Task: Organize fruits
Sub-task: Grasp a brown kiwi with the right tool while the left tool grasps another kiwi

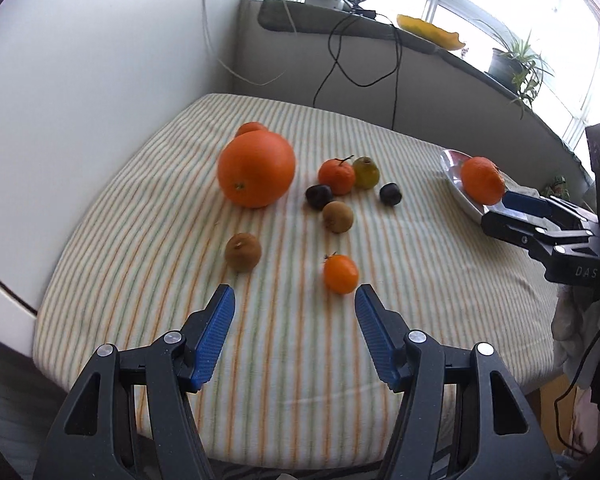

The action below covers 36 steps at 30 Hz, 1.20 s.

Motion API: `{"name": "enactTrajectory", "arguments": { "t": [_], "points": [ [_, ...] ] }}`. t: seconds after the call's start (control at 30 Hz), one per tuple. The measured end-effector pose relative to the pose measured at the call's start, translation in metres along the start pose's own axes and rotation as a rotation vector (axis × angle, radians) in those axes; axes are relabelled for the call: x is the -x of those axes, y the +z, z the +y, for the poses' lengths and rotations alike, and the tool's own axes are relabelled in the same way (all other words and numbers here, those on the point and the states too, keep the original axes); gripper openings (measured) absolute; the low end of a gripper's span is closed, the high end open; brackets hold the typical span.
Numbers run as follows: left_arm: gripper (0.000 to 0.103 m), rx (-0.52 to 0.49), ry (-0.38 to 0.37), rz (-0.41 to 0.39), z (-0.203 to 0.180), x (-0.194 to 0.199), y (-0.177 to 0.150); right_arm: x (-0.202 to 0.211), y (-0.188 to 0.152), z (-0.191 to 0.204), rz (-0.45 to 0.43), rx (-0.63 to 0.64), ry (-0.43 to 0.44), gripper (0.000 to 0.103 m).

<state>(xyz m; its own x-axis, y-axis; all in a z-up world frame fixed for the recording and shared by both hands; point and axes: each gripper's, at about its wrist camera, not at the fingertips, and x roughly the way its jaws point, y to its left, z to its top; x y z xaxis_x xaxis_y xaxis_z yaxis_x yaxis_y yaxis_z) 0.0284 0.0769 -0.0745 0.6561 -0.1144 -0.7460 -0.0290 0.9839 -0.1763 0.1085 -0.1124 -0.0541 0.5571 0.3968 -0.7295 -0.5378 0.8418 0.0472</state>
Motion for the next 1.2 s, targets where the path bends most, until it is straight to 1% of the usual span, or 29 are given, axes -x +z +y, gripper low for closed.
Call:
{"name": "enactTrajectory", "arguments": {
  "t": [0.07, 0.13, 0.17, 0.2, 0.23, 0.27, 0.33, 0.4, 0.43, 0.53, 0.67, 0.8, 0.87, 0.93, 1.03, 1.13, 1.2],
  "points": [
    [0.062, 0.034, 0.003, -0.006, 0.011, -0.002, 0.0, -0.007, 0.0, 0.008, 0.013, 0.004, 0.026, 0.093],
    [0.062, 0.047, -0.001, -0.015, 0.016, -0.005, 0.001, -0.012, 0.0, 0.014, 0.028, 0.001, 0.067, 0.093],
    [0.061, 0.049, 0.003, -0.019, 0.02, -0.006, 0.002, -0.015, 0.0, 0.017, 0.03, 0.003, 0.072, 0.093],
    [0.057, 0.054, 0.004, -0.02, 0.022, -0.008, 0.003, -0.017, 0.001, 0.02, 0.03, 0.005, 0.074, 0.093],
    [0.054, 0.059, 0.0, -0.018, 0.024, -0.011, 0.004, -0.019, 0.001, 0.023, 0.033, 0.011, 0.08, 0.09],
    [0.054, 0.063, -0.004, -0.017, 0.026, -0.013, 0.004, -0.023, 0.002, 0.027, 0.037, 0.014, 0.088, 0.085],
    [0.049, 0.071, -0.006, -0.014, 0.029, -0.019, 0.005, -0.03, 0.005, 0.031, 0.054, 0.016, 0.12, 0.08],
    [0.046, 0.084, -0.013, -0.012, 0.032, -0.022, 0.006, -0.038, 0.009, 0.034, 0.063, 0.018, 0.14, 0.079],
    [0.046, 0.094, -0.017, -0.012, 0.034, -0.024, 0.006, -0.041, 0.01, 0.036, 0.065, 0.02, 0.142, 0.078],
    [0.046, 0.096, -0.021, -0.015, 0.033, -0.029, 0.008, -0.056, 0.015, 0.041, 0.085, 0.024, 0.17, 0.069],
    [0.046, 0.093, -0.027, -0.016, 0.032, -0.033, 0.011, -0.073, 0.021, 0.048, 0.106, 0.035, 0.188, 0.063],
    [0.046, 0.106, -0.034, -0.016, 0.034, -0.035, 0.013, -0.083, 0.024, 0.057, 0.112, 0.052, 0.215, 0.059],
    [0.042, 0.103, -0.031, -0.017, 0.034, -0.036, 0.013, -0.089, 0.024, 0.061, 0.128, 0.056, 0.224, 0.053],
    [0.039, 0.104, -0.036, -0.014, 0.035, -0.038, 0.013, -0.094, 0.024, 0.064, 0.137, 0.059, 0.227, 0.05],
    [0.037, 0.105, -0.039, -0.012, 0.036, -0.039, 0.014, -0.099, 0.026, 0.066, 0.145, 0.058, 0.234, 0.049],
    [0.034, 0.108, -0.039, -0.013, 0.037, -0.04, 0.015, -0.105, 0.028, 0.067, 0.155, 0.054, 0.24, 0.045],
    [0.032, 0.106, -0.034, -0.014, 0.037, -0.042, 0.015, -0.109, 0.029, 0.067, 0.16, 0.046, 0.249, 0.044]
  ]
}}
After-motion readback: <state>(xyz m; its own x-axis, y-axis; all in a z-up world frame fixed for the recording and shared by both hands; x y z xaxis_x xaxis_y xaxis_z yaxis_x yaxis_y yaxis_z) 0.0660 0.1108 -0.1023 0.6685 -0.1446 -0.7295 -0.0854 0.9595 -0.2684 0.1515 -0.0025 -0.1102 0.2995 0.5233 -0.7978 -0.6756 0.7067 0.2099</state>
